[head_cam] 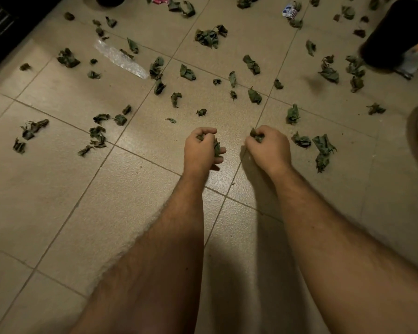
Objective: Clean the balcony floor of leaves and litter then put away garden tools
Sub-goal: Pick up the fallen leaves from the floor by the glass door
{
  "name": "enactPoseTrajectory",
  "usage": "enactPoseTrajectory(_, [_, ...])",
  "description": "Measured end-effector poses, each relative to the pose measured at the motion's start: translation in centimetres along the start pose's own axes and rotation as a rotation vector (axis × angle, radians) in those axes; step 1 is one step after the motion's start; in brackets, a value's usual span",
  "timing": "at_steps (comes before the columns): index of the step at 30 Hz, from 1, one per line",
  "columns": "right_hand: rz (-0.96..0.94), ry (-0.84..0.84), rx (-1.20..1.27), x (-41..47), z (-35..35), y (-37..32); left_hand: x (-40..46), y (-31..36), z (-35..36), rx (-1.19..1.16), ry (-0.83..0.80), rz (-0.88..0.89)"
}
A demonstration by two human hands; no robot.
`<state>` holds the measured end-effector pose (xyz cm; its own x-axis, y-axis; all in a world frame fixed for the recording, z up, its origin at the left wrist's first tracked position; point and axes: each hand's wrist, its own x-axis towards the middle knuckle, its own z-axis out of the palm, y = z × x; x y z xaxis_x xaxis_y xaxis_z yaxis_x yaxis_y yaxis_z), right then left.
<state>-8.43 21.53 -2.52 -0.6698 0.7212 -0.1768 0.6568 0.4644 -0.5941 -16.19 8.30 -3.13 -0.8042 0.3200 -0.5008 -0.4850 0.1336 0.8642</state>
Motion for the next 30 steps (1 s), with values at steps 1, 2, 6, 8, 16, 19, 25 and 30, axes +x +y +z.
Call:
enactPoseTrajectory(1, [0.058,0.018,0.189,0.2,-0.5,0.2,0.0,0.0,0.4,0.009,-0.04,-0.035])
enactPoseTrajectory(2, [0.119,0.053,0.375,0.4,-1.1,0.4,0.0,0.2,0.9,0.03,-0.082,-0.052])
enactPoseTrajectory(6, [0.351,0.234,0.741,0.4,-4.1,2.2,-0.6,-0.1,4.2,0.15,-0.187,0.022])
enactPoseTrajectory(8, [0.401,0.257,0.735,0.0,-5.2,3.8,-0.3,-0.5,5.8,0.369,-0.189,0.144])
enactPoseTrajectory(16, [0.435,0.43,0.48,-2.3,-6.9,10.2,0.4,-1.1,11.0,0.899,-0.319,0.43])
enactPoseTrajectory(19, [0.439,0.511,0.299,-3.1,-7.7,11.4,0.4,-2.3,11.9,1.026,-0.29,0.427])
enactPoseTrajectory(25, [0.489,0.415,0.12,-3.0,-8.2,12.3,-0.9,-2.9,12.7,1.023,-0.186,0.519])
enactPoseTrajectory(30, [0.447,0.273,-0.073,-2.5,-7.6,11.7,-1.1,-1.7,13.4,0.843,-0.139,0.48])
